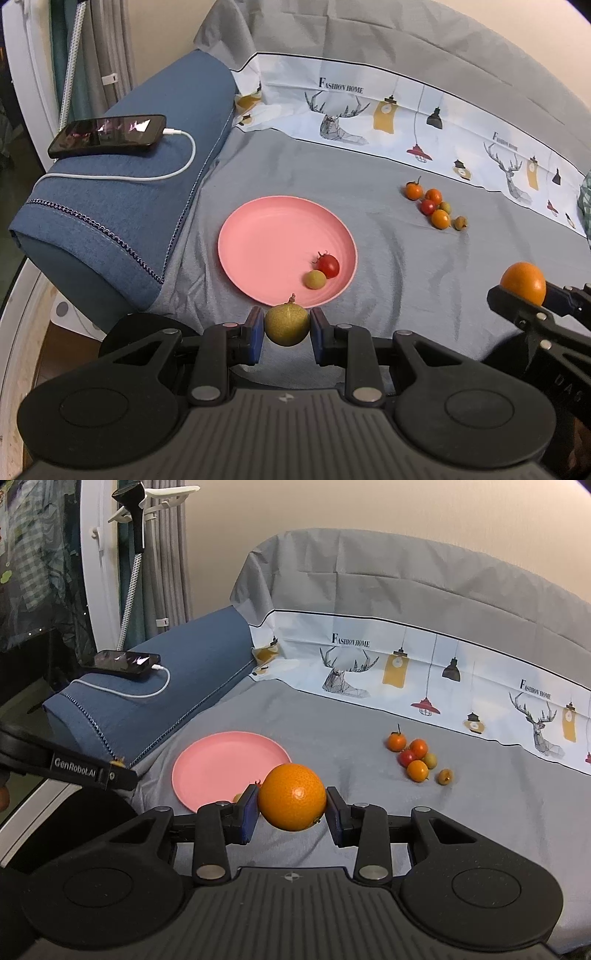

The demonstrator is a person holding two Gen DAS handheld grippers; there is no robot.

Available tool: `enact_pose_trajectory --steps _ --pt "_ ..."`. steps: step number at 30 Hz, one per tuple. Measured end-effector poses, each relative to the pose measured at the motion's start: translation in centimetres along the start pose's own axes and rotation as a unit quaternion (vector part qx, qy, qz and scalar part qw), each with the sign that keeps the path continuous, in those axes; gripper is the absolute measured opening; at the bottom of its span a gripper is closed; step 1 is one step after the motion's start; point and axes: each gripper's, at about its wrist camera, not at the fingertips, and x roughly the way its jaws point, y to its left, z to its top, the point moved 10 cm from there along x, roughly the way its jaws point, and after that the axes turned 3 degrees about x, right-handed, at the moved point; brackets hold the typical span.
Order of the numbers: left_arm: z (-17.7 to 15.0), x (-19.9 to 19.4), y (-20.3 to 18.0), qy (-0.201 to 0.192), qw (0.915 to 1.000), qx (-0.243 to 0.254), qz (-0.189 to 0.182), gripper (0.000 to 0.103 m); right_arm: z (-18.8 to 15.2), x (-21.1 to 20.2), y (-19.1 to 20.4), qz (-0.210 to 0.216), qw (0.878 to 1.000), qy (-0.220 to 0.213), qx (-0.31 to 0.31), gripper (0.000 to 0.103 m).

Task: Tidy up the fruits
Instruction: 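Carry the pear and orange over the pink plate with both tools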

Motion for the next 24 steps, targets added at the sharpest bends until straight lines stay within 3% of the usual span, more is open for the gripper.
enact_pose_trajectory --steps 24 --pt "3.6 6.0 3.5 0.029 0.9991 -0.028 0.013 0.029 1.7 8.9 3.0 0.032 0.998 0.047 0.005 0.039"
